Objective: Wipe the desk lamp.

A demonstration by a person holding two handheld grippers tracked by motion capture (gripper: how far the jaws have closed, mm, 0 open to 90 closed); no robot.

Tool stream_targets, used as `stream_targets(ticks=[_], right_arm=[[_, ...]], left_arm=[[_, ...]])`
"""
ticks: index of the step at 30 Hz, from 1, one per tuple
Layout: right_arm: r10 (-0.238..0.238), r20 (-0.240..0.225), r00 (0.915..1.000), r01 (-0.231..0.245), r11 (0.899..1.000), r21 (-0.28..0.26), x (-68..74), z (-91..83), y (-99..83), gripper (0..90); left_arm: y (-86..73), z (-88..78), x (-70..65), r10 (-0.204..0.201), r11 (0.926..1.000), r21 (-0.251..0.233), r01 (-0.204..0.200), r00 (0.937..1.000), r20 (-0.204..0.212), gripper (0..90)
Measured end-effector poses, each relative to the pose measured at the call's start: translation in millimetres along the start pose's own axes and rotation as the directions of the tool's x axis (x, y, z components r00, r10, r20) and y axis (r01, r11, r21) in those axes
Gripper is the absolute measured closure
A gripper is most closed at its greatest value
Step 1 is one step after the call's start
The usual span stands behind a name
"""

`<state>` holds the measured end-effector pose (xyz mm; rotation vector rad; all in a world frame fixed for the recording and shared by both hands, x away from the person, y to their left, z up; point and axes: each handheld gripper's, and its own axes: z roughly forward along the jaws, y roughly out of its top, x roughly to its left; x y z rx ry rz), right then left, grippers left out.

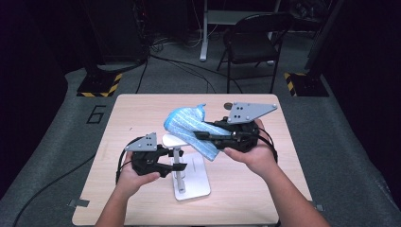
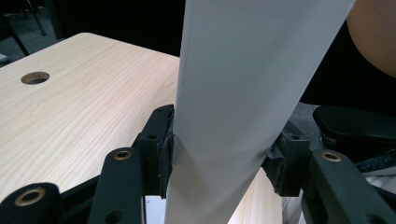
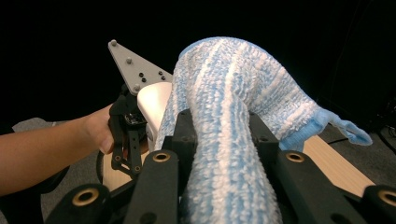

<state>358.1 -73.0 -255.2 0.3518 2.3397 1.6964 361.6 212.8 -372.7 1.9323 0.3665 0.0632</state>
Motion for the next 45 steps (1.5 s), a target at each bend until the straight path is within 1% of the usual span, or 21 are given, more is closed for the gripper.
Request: stream_targets(ticks=[1, 4, 8, 11, 13, 14, 17, 20, 21, 23, 25, 26, 27, 29, 32, 37, 41, 45], right_arm=[[0.003, -0.002, 1.0, -0.003, 1.0, -0.001, -1.5, -1.1, -0.8, 70.3], [0.014, -0.006, 0.9999, -0.014, 1.0, 0.001, -7.1, -7.1, -4.8, 70.3], [0.051, 0.027, 0.9983, -0.051, 0.999, -0.008, -20.4, -24.1, -16.7, 70.3], [0.084, 0.066, 0.9943, -0.083, 0.996, -0.017, -30.6, -39.5, -27.9, 70.3], [0.096, 0.093, 0.991, -0.095, 0.995, -0.019, -36.9, -50.0, -34.9, 70.3], [0.103, 0.114, 0.9881, -0.102, 0.995, -0.021, -40.1, -56.6, -39.0, 70.3], [0.122, 0.155, 0.9803, -0.12, 0.993, -0.018, -47.4, -71.4, -48.7, 70.3], [0.153, 0.196, 0.9685, -0.15, 0.988, -0.027, -55.1, -87.9, -60.8, 70.3], [0.158, 0.203, 0.9664, -0.155, 0.987, -0.03, -56.6, -91.2, -63.2, 70.3], [0.175, 0.221, 0.9594, -0.17, 0.985, -0.039, -59.5, -98.6, -68.3, 70.3], [0.189, 0.223, 0.9565, -0.182, 0.982, -0.049, -61.6, -102.3, -71.6, 70.3], [0.195, 0.215, 0.9568, -0.188, 0.981, -0.053, -62.0, -102.0, -72.5, 70.3], [0.197, 0.218, 0.9559, -0.19, 0.98, -0.05, -61.2, -100.7, -72.4, 70.3], [0.183, 0.225, 0.9569, -0.178, 0.983, -0.042, -59.1, -97.1, -70.4, 70.3], [0.18, 0.192, 0.9648, -0.174, 0.984, -0.043, -54.9, -89.3, -65.6, 70.3], [0.137, 0.136, 0.9811, -0.134, 0.99, -0.03, -43.6, -68.9, -51.3, 70.3], [0.112, 0.084, 0.9901, -0.11, 0.994, -0.026, -33.5, -49.4, -37.8, 70.3], [0.085, 0.038, 0.9956, -0.084, 0.996, -0.024, -21.5, -29.1, -24.3, 70.3]], left_arm=[[0.2, 0.8, -0.5, 0.007, 1.0, 0.0, -0.007, 0.9999, -0.008, 49.9], [0.8, 2.1, -1.6, 0.004, 1.0, 0.003, -0.004, 1.0, -0.007, 50.0], [0.7, 1.8, -1.1, 0.003, 1.0, 0.0, -0.003, 1.0, -0.005, 50.0], [1.2, 2.5, -0.7, 0.005, 1.0, 0.003, -0.005, 1.0, -0.003, 50.0], [1.1, 2.0, -0.2, 0.003, 1.0, 0.004, -0.003, 1.0, 0.003, 50.0], [1.0, 1.7, 0.1, 0.003, 1.0, 0.003, -0.003, 1.0, 0.001, 50.0], [0.0, 0.1, 1.4, 0.001, 1.0, 0.0, -0.001, 1.0, 0.003, 49.9], [-0.1, -0.4, 2.0, 0.003, 1.0, 0.001, -0.003, 1.0, 0.003, 49.9], [-0.1, -0.3, 2.0, 0.003, 1.0, 0.001, -0.003, 1.0, 0.004, 49.9], [-0.1, -0.4, 2.2, 0.002, 1.0, 0.001, -0.002, 1.0, 0.005, 49.9], [-0.2, 0.4, 1.7, -0.001, 1.0, -0.003, 0.001, 1.0, 0.003, 49.9], [-0.1, 0.6, 1.7, -0.002, 1.0, -0.004, 0.002, 1.0, 0.001, 49.9], [0.0, 0.8, 1.6, -0.005, 1.0, -0.004, 0.005, 1.0, 0.002, 49.9], [-0.1, 0.9, 1.5, -0.005, 1.0, -0.004, 0.005, 1.0, 0.001, 49.9], [-0.1, 1.1, 1.4, -0.005, 1.0, -0.005, 0.005, 1.0, 0.001, 49.8], [-0.4, 1.1, 1.4, -0.005, 1.0, -0.006, 0.005, 1.0, 0.002, 49.8], [-0.6, 0.3, 1.4, -0.004, 1.0, -0.003, 0.004, 1.0, 0.001, 49.8], [-0.8, 0.5, 1.2, -0.004, 1.0, -0.006, 0.004, 1.0, -0.002, 49.7]])
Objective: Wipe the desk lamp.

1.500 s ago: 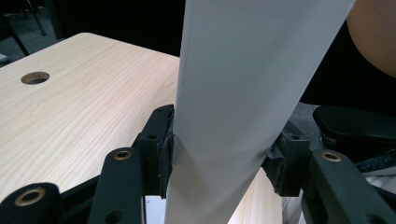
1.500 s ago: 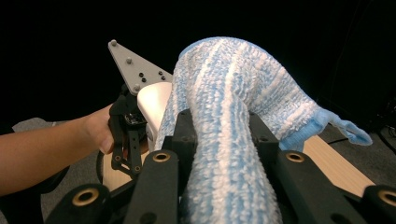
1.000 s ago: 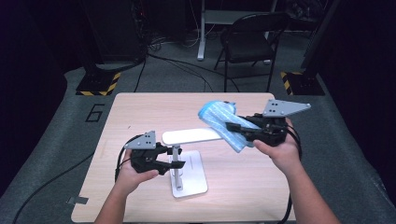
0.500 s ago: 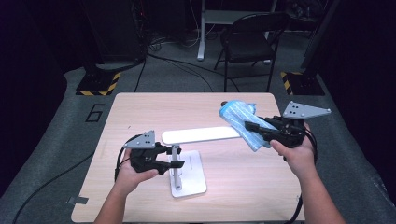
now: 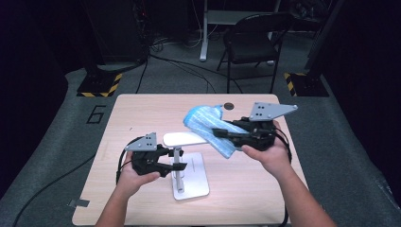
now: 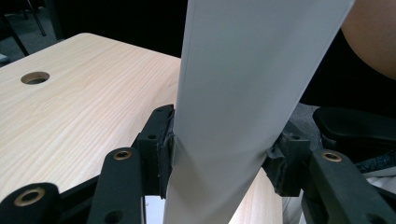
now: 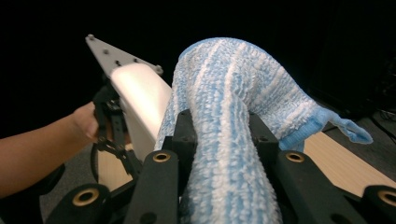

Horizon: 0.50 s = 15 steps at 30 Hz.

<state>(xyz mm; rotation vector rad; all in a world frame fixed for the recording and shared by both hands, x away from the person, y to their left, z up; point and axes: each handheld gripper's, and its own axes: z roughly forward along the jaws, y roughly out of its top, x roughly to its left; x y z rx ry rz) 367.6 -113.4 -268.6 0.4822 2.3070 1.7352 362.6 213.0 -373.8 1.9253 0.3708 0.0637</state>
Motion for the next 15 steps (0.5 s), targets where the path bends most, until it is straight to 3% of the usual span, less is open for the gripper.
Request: stream_targets(ticks=[9, 13, 15], right_arm=[[-0.071, -0.084, 0.9939, 0.071, 0.997, -0.008, 35.9, 40.5, 22.4, 70.2], [-0.104, -0.124, 0.9869, 0.102, 0.995, -0.022, 50.9, 49.0, 24.4, 70.2], [-0.107, -0.131, 0.9856, 0.105, 0.994, -0.024, 53.1, 49.3, 24.2, 70.2]], left_arm=[[-1.4, 0.0, -0.4, -0.002, 0.9998, -0.017, 0.002, 0.9999, -0.014, 49.7], [-2.0, -1.5, 0.2, 0.007, 0.9999, -0.013, -0.008, 0.9998, -0.019, 49.6], [-2.1, -0.7, -1.2, -0.012, 0.9996, -0.027, 0.011, 0.9997, -0.021, 49.6]])
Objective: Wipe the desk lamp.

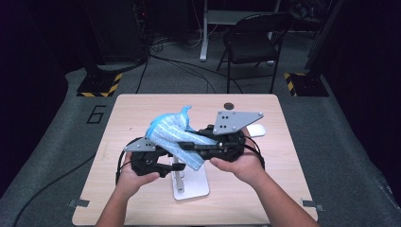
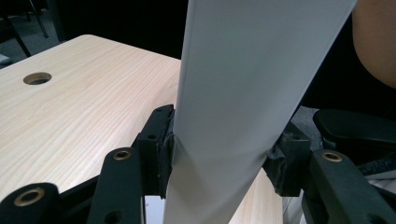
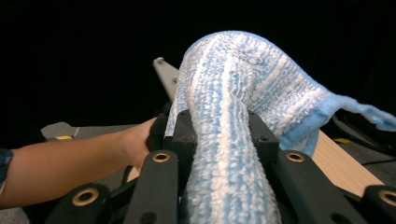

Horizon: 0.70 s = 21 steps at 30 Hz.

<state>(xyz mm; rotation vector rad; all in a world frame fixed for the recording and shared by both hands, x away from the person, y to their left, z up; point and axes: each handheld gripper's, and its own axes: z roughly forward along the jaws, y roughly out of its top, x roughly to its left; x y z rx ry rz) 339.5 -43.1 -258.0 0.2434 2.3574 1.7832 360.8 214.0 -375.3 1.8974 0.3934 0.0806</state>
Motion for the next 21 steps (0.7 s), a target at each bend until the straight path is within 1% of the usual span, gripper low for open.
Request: stream_targets(ticks=[1, 2, 3, 4, 8, 10, 12, 15, 16, 21], right_arm=[[-0.01, -0.025, 0.9996, 0.01, 1.0, -0.001, 4.9, -0.2, -1.9, 70.3], [-0.016, -0.03, 0.9994, 0.016, 1.0, -0.001, 5.3, -0.9, -2.7, 70.3], [-0.009, -0.032, 0.9994, 0.009, 1.0, -0.002, 6.3, -1.9, -3.7, 70.3], [-0.008, -0.04, 0.9992, 0.008, 1.0, -0.001, 6.7, -3.5, -5.4, 70.3], [-0.001, -0.052, 0.9987, 0.001, 1.0, 0.004, 11.1, -12.3, -16.6, 70.3], [0.01, -0.051, 0.9986, -0.01, 1.0, 0.002, 12.9, -17.9, -23.6, 70.3], [0.021, -0.051, 0.9985, -0.021, 1.0, 0.0, 13.5, -23.0, -30.8, 70.3], [0.032, -0.044, 0.9985, -0.032, 0.999, 0.001, 13.0, -29.2, -40.1, 70.3], [0.04, -0.038, 0.9985, -0.04, 0.999, -0.001, 13.3, -30.6, -41.6, 70.3], [0.05, -0.011, 0.9987, -0.05, 0.999, -0.009, 15.2, -42.3, -50.9, 70.2]], left_arm=[[-0.1, 0.0, 0.0, 0.001, 1.0, 0.001, -0.001, 1.0, 0.004, 49.7], [0.1, -0.1, 0.1, 0.001, 1.0, 0.003, -0.001, 1.0, 0.008, 49.6], [0.2, -0.1, 0.2, 0.004, 1.0, 0.008, -0.004, 1.0, 0.009, 49.6], [0.1, 0.3, -0.3, -0.001, 1.0, 0.003, 0.001, 1.0, 0.006, 49.7], [-0.1, 0.4, -0.7, -0.008, 1.0, 0.001, 0.008, 0.9999, 0.008, 49.7], [-0.2, 0.8, -0.9, -0.012, 0.9999, 0.0, 0.012, 0.9999, 0.011, 49.6], [-0.1, -0.1, 0.1, -0.001, 0.9999, 0.012, 0.001, 0.9999, 0.015, 49.6], [-0.4, -0.2, 0.1, -0.005, 0.9999, 0.011, 0.005, 0.9998, 0.017, 49.5], [-0.4, -0.2, 0.0, -0.005, 0.9999, 0.011, 0.005, 0.9998, 0.017, 49.5], [-0.9, -0.1, 0.2, -0.01, 0.9999, 0.008, 0.01, 0.9998, 0.019, 49.3]])
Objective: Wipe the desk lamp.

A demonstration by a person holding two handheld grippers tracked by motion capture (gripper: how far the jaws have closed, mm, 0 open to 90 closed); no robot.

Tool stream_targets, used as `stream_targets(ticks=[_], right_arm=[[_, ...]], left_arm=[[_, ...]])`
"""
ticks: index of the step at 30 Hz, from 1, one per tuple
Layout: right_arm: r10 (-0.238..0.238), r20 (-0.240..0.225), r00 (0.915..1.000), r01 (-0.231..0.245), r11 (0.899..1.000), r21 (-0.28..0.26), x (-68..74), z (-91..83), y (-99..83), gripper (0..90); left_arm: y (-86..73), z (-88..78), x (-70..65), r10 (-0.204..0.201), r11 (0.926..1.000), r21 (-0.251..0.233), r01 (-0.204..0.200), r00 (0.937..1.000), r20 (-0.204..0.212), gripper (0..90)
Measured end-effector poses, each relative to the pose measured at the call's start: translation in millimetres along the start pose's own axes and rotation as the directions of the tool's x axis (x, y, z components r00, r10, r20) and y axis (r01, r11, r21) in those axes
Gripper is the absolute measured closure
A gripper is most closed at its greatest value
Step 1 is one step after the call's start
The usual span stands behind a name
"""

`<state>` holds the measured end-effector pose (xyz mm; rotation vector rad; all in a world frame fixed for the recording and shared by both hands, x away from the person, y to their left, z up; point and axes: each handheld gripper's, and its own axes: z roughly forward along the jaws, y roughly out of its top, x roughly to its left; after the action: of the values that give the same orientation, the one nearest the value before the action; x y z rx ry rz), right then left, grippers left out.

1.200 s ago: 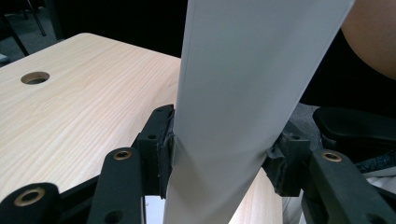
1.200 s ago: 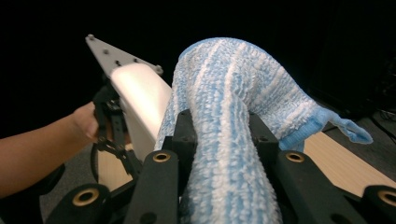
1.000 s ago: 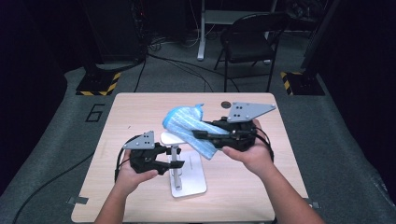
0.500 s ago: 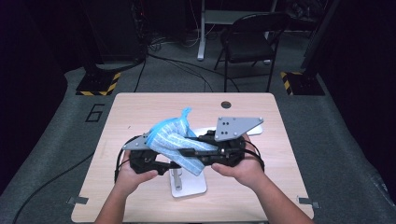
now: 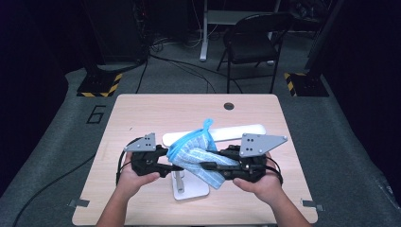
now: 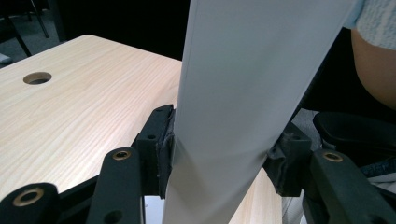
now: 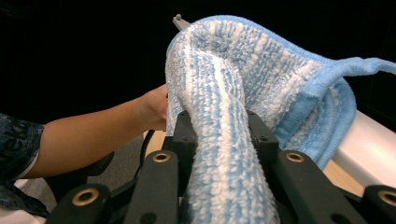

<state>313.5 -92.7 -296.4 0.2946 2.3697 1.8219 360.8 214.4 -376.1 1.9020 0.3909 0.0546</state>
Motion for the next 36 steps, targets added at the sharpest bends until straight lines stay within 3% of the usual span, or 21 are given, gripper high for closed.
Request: stream_targets(ticks=[4, 12, 19, 25, 36], right_arm=[[0.028, 0.02, 0.9994, -0.028, 0.999, -0.019, 0.0, -8.5, -7.1, 70.2], [0.027, 0.043, 0.9987, -0.026, 0.999, -0.025, 1.2, -18.4, -14.7, 70.2], [0.093, 0.072, 0.993, -0.09, 0.995, -0.051, -3.4, -29.2, -37.8, 70.2], [0.104, 0.095, 0.99, -0.099, 0.993, -0.062, -5.3, -33.3, -50.3, 70.2], [0.099, 0.155, 0.9829, -0.1, 0.995, 0.001, -5.6, -27.8, -66.1, 70.1]], left_arm=[[-0.3, 0.1, -0.6, -0.006, 1.0, -0.003, 0.006, 1.0, -0.003, 49.2], [-0.4, -0.2, -0.8, 0.002, 1.0, -0.001, -0.002, 1.0, -0.009, 49.0], [-1.4, -0.2, -1.3, -0.004, 1.0, -0.008, 0.004, 0.9999, -0.017, 48.6], [-1.7, 0.7, -1.4, -0.002, 1.0, -0.003, 0.002, 0.9998, -0.018, 48.0], [-2.6, 2.6, -1.3, 0.006, 0.9999, 0.009, -0.006, 0.9998, -0.021, 47.3]])
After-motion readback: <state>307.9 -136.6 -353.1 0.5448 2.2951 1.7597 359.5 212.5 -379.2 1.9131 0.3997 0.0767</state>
